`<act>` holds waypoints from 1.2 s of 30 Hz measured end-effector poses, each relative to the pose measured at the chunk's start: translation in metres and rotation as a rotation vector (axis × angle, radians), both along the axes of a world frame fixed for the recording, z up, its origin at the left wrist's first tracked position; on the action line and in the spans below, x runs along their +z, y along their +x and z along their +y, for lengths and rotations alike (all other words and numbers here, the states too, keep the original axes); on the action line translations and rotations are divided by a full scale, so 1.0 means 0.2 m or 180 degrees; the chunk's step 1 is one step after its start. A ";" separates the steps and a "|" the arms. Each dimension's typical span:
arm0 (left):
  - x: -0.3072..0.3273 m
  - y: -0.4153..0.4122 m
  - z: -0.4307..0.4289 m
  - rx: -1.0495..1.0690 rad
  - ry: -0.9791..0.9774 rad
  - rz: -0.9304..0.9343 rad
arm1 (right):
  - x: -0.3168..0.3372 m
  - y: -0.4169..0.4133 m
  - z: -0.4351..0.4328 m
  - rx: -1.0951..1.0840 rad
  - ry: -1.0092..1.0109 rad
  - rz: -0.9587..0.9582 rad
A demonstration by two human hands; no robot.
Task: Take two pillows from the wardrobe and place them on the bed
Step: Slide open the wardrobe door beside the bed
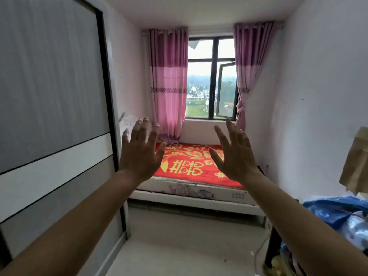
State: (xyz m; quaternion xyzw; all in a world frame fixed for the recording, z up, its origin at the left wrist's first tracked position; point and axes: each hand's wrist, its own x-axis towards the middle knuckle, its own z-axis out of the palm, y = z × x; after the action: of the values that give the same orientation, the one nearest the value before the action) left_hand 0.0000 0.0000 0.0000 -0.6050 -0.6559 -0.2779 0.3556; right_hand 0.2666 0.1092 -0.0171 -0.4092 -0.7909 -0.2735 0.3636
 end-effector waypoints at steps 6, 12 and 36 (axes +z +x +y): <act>-0.29 -0.12 0.25 0.0083 -0.0623 0.0007 | -0.31 -0.06 0.19 -0.0239 -0.0474 -0.0445; -0.40 -0.27 0.67 0.0204 -0.0790 -0.0115 | -0.45 -0.12 0.65 -0.0243 -0.0697 -0.0361; -0.66 -1.47 2.07 0.1526 -0.1161 -0.0338 | -0.72 -1.60 2.55 0.0889 -0.1636 -0.0629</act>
State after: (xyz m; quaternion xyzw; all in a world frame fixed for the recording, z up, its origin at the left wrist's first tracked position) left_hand -0.2936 0.4147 -0.1317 -0.4715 -0.8367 -0.0949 0.2618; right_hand -0.0532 0.6201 -0.1615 -0.3465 -0.9143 -0.0504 0.2036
